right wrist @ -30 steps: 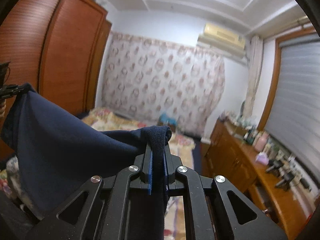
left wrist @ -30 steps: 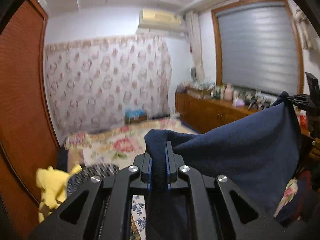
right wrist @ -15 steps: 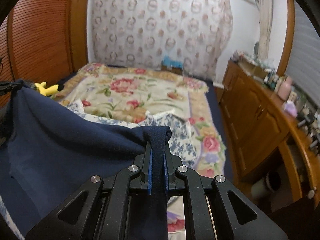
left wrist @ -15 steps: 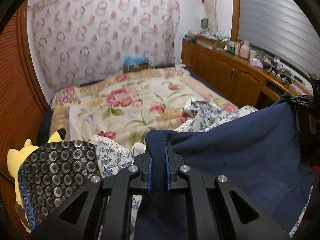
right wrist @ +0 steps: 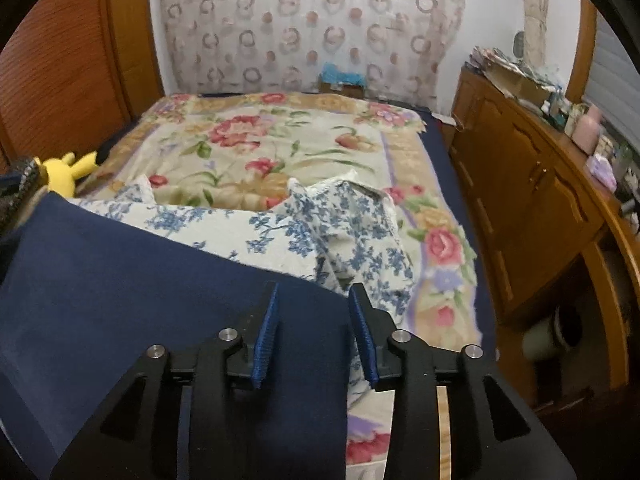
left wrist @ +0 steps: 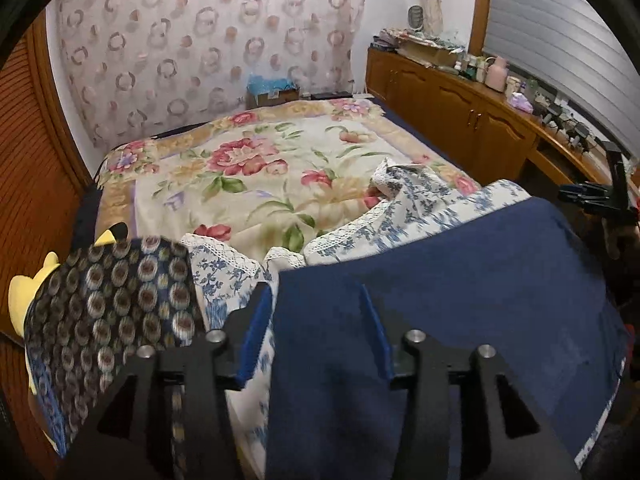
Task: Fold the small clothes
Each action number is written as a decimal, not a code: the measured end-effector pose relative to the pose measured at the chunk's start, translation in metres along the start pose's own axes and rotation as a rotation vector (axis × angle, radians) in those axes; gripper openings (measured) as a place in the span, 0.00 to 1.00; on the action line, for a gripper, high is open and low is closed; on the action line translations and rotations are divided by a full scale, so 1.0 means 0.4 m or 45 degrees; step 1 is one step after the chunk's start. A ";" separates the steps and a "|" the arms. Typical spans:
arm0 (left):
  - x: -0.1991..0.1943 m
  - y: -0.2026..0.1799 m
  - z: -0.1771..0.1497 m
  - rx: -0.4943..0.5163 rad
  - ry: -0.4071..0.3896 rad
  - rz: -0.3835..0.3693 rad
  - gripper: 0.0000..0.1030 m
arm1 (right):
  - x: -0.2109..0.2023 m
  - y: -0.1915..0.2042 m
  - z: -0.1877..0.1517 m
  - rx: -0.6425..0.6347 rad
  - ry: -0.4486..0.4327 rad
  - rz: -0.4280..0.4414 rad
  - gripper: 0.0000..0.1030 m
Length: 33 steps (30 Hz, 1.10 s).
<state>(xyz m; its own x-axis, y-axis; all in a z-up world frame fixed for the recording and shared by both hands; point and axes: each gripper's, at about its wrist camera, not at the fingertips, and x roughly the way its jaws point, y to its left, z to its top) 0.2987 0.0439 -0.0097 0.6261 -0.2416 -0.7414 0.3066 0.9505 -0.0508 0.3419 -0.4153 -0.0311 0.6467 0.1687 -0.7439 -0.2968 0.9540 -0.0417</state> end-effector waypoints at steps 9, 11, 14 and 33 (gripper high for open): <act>-0.074 -0.025 -0.138 -0.028 -0.017 0.078 0.52 | -0.113 0.028 -0.100 0.063 -0.030 0.016 0.54; -0.078 -0.025 -0.161 -0.031 -0.009 0.093 0.52 | -0.137 0.030 -0.137 0.074 -0.018 -0.004 0.54; -0.077 -0.024 -0.188 -0.034 0.007 0.120 0.52 | -0.163 0.022 -0.188 0.105 0.016 -0.033 0.54; -0.035 -0.016 -0.267 -0.053 0.088 0.158 0.52 | -0.155 -0.016 -0.351 0.439 0.135 0.072 0.59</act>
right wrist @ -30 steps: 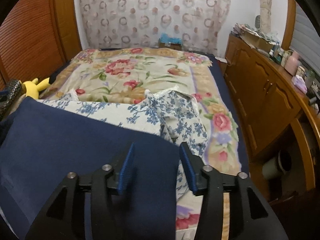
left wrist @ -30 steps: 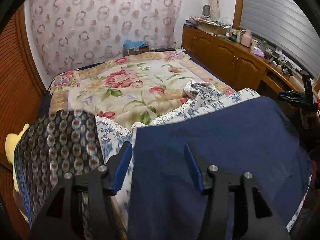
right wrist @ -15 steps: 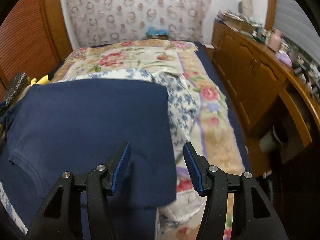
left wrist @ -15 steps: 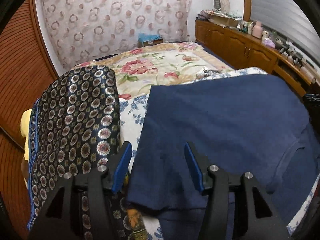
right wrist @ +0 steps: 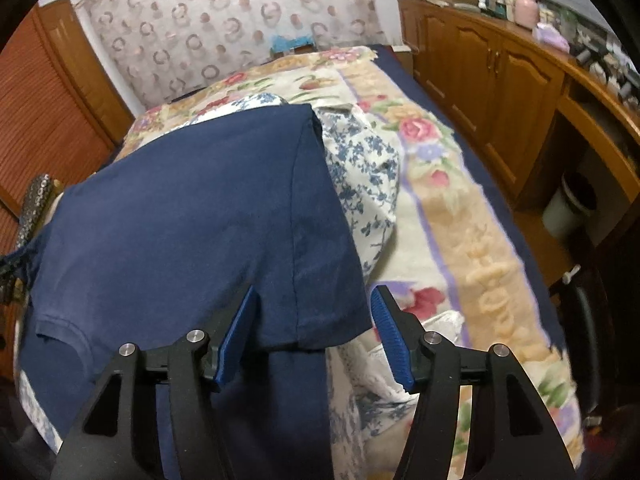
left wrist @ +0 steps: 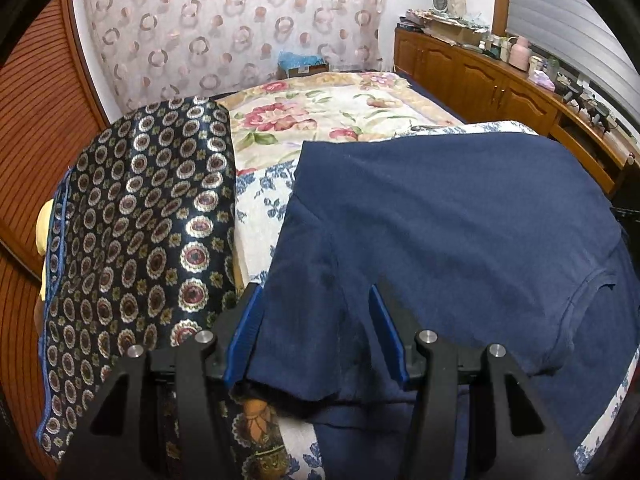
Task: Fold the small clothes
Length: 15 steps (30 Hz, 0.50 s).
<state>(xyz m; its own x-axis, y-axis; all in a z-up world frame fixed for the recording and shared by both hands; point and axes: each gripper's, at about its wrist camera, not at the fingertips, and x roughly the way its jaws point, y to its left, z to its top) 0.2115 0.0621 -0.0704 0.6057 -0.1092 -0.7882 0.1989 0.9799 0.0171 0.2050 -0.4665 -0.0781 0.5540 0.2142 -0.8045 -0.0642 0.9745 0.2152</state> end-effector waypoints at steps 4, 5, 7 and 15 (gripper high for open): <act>0.006 0.002 -0.016 -0.008 0.011 -0.001 0.52 | -0.001 0.002 -0.007 0.021 0.018 0.026 0.57; 0.007 0.001 -0.018 -0.007 0.013 0.000 0.52 | -0.003 0.005 -0.007 0.014 0.012 0.020 0.54; 0.008 -0.001 -0.021 -0.001 0.012 0.007 0.52 | -0.008 0.019 -0.007 -0.023 0.002 0.019 0.31; -0.004 -0.014 -0.024 -0.002 0.003 -0.005 0.50 | -0.042 0.064 0.004 -0.177 -0.091 -0.033 0.06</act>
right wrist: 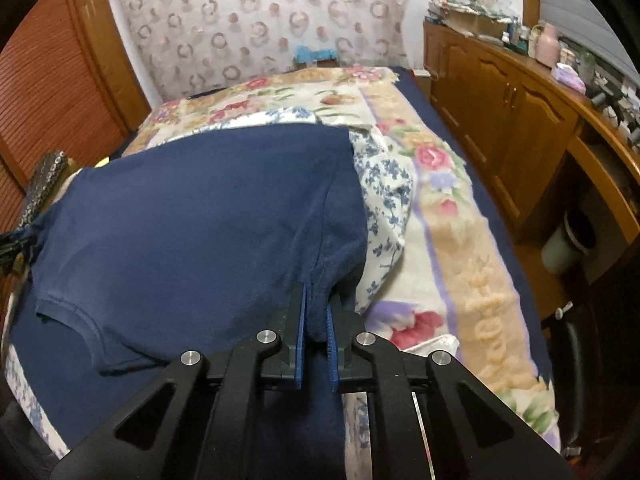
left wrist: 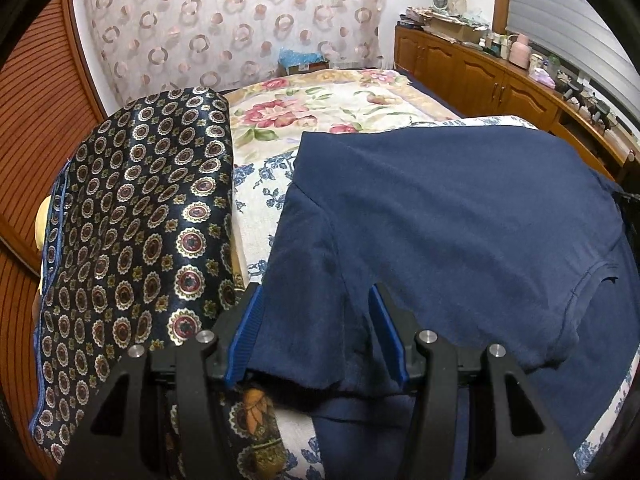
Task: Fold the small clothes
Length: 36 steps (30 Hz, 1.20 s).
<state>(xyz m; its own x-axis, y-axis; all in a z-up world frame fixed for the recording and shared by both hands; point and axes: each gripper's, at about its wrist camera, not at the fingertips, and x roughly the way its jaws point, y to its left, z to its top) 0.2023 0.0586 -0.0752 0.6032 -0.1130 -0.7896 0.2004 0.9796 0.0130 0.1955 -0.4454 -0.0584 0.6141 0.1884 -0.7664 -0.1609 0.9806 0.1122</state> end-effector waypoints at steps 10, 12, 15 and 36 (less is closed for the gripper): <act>-0.007 -0.023 -0.038 0.054 0.031 0.022 0.29 | -0.059 0.034 0.046 -0.061 -0.149 -0.007 0.06; 0.003 -0.017 -0.037 0.043 0.048 0.033 0.09 | -0.062 0.043 0.054 -0.069 -0.164 0.009 0.05; -0.016 -0.004 -0.026 -0.029 -0.004 -0.057 0.02 | -0.065 0.055 0.068 -0.093 -0.176 0.022 0.05; -0.208 -0.021 -0.015 -0.271 -0.304 -0.374 0.01 | -0.217 0.123 0.110 -0.129 -0.365 0.079 0.05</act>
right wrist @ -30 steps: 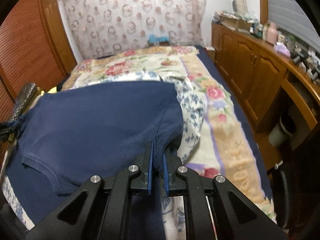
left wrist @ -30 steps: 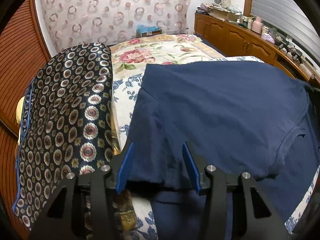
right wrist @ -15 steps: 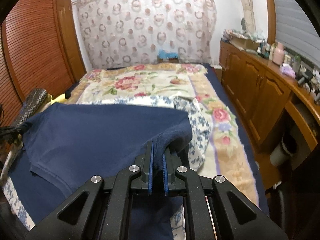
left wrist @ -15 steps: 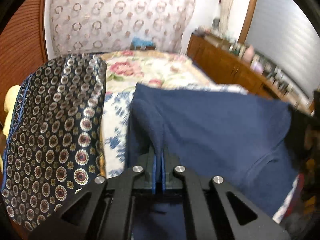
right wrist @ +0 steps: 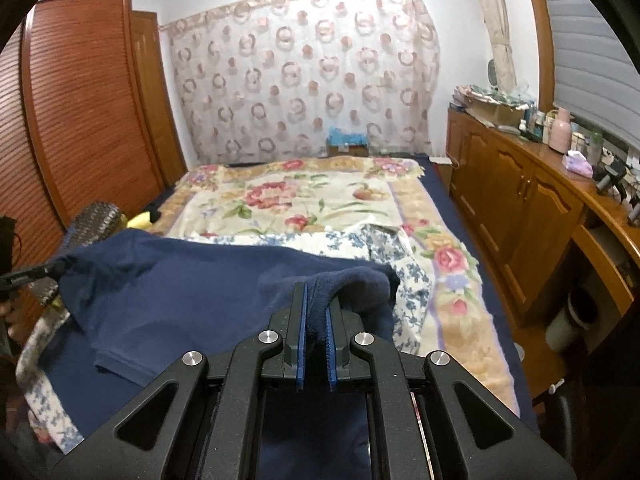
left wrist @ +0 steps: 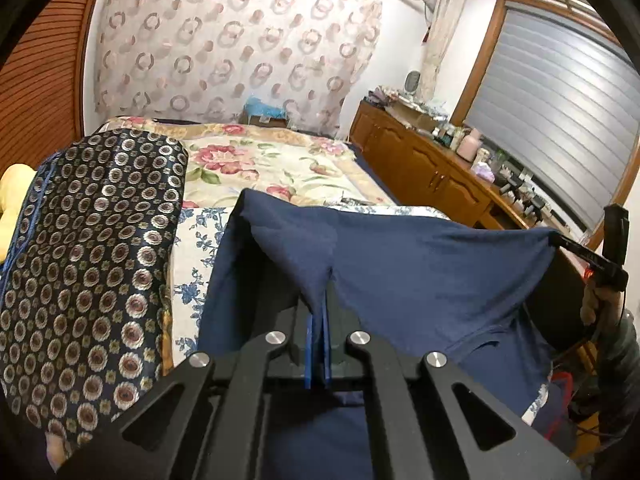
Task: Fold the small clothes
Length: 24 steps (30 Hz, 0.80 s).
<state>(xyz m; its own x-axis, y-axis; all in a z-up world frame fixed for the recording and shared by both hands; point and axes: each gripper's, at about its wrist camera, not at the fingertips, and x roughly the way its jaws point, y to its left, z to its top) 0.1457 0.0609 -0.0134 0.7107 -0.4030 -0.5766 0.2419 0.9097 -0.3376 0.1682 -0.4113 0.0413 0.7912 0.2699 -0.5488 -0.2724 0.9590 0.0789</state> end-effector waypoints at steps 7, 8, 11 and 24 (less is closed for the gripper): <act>-0.072 0.020 -0.038 -0.035 -0.056 -0.002 0.01 | -0.086 0.010 -0.022 0.011 -0.030 -0.018 0.05; -0.083 0.025 -0.051 -0.040 -0.057 0.000 0.01 | -0.097 0.009 -0.033 0.014 -0.030 -0.021 0.05; -0.098 0.036 -0.088 -0.050 -0.054 0.011 0.01 | -0.114 0.008 -0.069 0.017 -0.015 -0.031 0.05; -0.121 0.017 -0.169 -0.095 -0.025 -0.026 0.01 | -0.145 0.035 -0.128 0.042 -0.015 0.003 0.05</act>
<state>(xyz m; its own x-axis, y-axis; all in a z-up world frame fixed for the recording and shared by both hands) 0.0684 0.0799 -0.0382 0.7192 -0.4188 -0.5544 0.2073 0.8909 -0.4040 0.0904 -0.4178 0.0314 0.7972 0.2729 -0.5386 -0.2560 0.9606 0.1078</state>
